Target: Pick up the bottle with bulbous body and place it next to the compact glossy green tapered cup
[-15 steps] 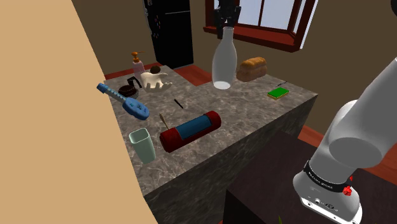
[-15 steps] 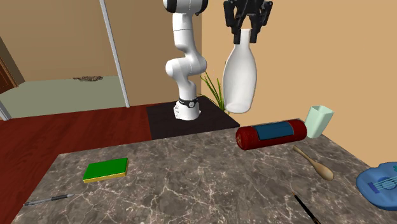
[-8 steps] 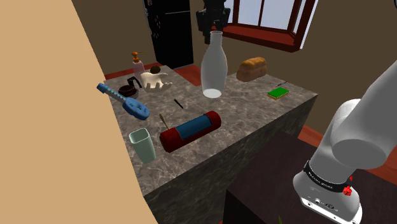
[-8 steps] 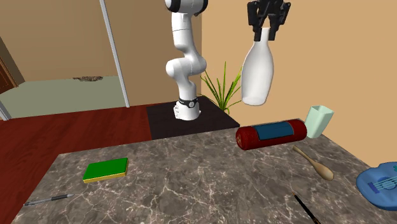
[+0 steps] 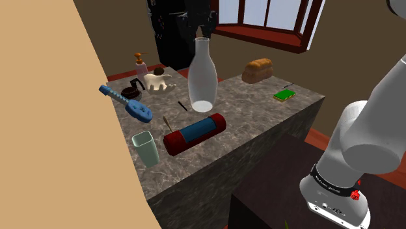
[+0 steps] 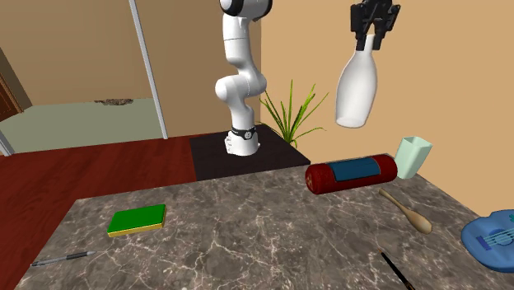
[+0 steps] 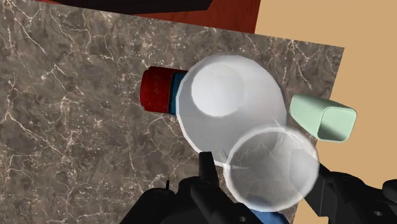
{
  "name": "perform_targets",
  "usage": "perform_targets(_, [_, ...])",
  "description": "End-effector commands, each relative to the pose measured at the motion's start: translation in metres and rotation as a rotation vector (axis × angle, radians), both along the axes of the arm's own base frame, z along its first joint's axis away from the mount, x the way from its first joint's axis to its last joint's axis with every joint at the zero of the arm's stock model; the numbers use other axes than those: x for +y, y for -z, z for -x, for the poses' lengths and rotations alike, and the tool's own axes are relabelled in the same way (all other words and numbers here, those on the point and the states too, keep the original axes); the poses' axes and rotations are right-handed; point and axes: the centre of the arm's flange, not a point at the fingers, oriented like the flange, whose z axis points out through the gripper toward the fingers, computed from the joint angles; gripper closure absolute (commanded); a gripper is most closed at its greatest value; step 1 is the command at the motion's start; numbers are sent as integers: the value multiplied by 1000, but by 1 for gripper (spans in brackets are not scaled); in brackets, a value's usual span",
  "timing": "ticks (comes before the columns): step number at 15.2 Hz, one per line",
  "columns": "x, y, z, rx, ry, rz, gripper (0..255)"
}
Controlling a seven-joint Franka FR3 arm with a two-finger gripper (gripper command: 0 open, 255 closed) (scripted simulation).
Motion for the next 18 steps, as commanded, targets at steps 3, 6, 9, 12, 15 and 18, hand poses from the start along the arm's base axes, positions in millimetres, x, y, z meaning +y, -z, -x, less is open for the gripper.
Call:
perform_targets(3, [53,1,13,0,2,0,255])
perform_targets(6, [92,1,19,0,2,0,255])
perform_targets(9, [131,1,26,0,2,0,255])
perform_targets(12, [170,1,32,0,2,0,255])
perform_targets(15, [196,6,37,0,2,0,255])
perform_targets(18, [196,22,37,0,2,0,255])
